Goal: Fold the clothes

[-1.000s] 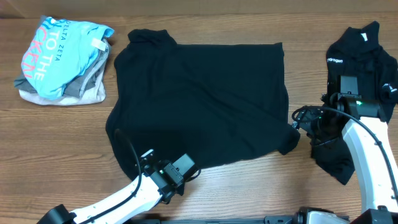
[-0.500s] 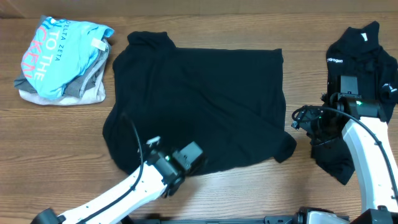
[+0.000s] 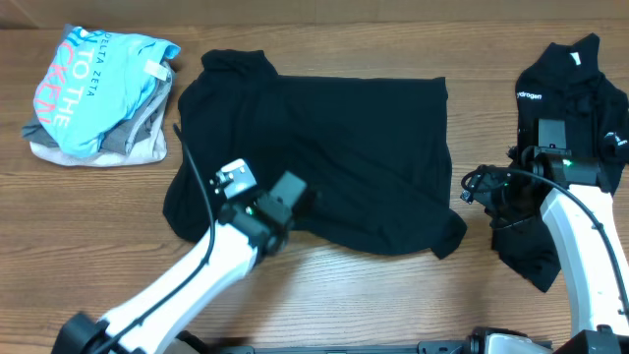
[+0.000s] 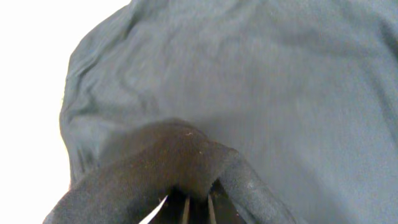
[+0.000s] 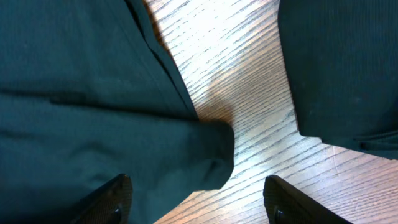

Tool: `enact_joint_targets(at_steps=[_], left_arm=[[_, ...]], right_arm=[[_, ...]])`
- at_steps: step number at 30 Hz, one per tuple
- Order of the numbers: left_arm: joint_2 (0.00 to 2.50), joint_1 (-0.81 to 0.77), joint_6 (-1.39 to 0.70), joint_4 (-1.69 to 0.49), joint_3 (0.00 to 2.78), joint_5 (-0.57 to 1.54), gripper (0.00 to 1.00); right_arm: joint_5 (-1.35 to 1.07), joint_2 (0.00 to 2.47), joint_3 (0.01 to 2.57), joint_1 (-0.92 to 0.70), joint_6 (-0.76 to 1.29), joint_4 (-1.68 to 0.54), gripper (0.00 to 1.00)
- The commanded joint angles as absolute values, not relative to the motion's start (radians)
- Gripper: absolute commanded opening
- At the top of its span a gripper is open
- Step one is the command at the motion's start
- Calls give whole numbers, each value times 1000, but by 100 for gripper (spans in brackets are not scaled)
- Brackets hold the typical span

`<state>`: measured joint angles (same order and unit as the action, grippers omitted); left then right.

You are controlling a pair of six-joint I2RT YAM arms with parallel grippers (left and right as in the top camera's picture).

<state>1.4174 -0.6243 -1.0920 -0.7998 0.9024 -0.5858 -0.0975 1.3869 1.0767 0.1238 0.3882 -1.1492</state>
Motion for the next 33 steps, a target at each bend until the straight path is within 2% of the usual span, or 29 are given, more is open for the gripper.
enact_joint_targets(at_steps=[1, 5, 8, 12, 18, 19, 20, 21, 22, 23, 26, 33], left_arm=[[1476, -543, -939, -740, 891, -524, 4], [1477, -504, -858, -751, 894, -364, 4], [1465, -503, -820, -781, 905, -319, 4], [1459, -501, -781, -762, 926, -331, 4], [1465, -485, -781, -558, 927, -424, 4], [1468, -484, -781, -525, 927, -441, 13], [1480, -484, -780, -463, 927, -470, 47], [1488, -483, -767, -423, 927, -484, 75], [1496, -481, -723, -376, 927, -485, 89], [1497, -478, -679, -345, 927, -479, 98], [1482, -476, -551, -380, 968, -442, 100], [1470, -476, -516, -788, 1135, -245, 100]], right_arm=[[-99, 1389, 1088, 125, 385, -1146, 72], [-99, 1389, 1088, 125, 385, -1147, 72], [-99, 1389, 1088, 125, 385, -1145, 72], [-99, 1389, 1088, 125, 385, -1145, 72], [-99, 1389, 1088, 125, 385, -1146, 72], [-99, 1389, 1088, 125, 385, -1146, 72], [-99, 1389, 1088, 125, 385, -1146, 72], [-99, 1389, 1088, 125, 385, -1147, 72], [-99, 1389, 1088, 125, 385, -1149, 72], [-99, 1389, 1088, 125, 385, -1151, 72], [-99, 1389, 1087, 125, 385, -1161, 72], [-99, 1389, 1086, 125, 385, -1159, 72]])
